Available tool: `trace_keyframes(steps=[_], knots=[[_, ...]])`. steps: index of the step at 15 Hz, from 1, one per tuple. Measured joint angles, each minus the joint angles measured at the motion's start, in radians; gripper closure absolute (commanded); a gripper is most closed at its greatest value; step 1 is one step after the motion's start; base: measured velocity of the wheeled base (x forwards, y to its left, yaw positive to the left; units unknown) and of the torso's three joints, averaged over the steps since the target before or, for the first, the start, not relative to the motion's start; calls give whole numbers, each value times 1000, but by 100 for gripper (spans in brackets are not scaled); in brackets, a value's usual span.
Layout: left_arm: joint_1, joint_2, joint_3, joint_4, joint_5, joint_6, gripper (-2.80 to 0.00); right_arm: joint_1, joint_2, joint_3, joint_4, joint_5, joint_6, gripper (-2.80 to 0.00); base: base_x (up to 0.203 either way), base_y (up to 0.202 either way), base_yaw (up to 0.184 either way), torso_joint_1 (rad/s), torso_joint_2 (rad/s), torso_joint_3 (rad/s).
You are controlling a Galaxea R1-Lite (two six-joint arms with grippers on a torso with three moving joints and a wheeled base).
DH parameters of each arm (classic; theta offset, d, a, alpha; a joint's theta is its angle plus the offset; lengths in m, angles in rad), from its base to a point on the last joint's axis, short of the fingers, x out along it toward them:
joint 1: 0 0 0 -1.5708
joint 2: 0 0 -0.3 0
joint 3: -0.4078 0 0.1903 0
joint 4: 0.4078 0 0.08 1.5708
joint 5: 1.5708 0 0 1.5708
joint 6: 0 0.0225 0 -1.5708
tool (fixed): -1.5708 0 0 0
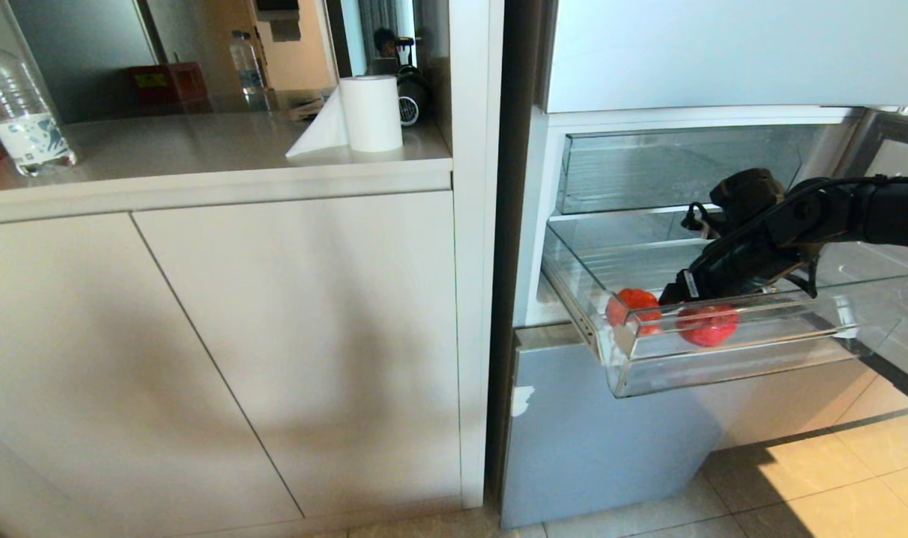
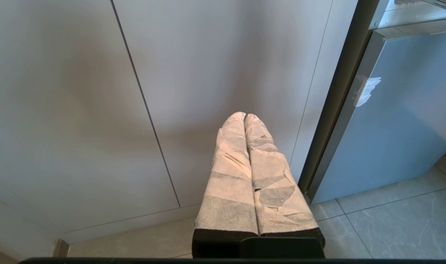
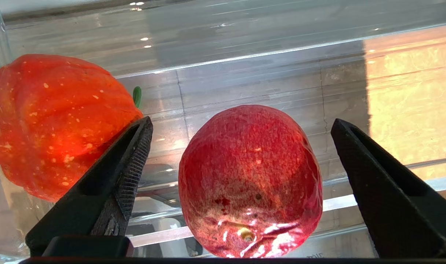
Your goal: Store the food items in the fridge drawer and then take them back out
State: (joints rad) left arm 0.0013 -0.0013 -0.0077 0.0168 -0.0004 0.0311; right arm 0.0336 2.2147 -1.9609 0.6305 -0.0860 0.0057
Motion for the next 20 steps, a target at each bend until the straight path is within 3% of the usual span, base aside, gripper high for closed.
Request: trace_keyframes(steps=[1,8,15,20], knots=[[0,0,0,0,0,0,0,-1,4,0,3,-1,-2,0,0,0,0,0,0,0],[0,0,0,0,0,0,0,-4,5,1,0,-1,-2,0,0,0,0,0,0,0],[0,0,0,0,0,0,0,-10,-16,0,-194,2,44,0,0,0,0,0,0,0],[0,0,0,0,0,0,0,-17,-113,3,-216,8,85,0,0,0,0,0,0,0]])
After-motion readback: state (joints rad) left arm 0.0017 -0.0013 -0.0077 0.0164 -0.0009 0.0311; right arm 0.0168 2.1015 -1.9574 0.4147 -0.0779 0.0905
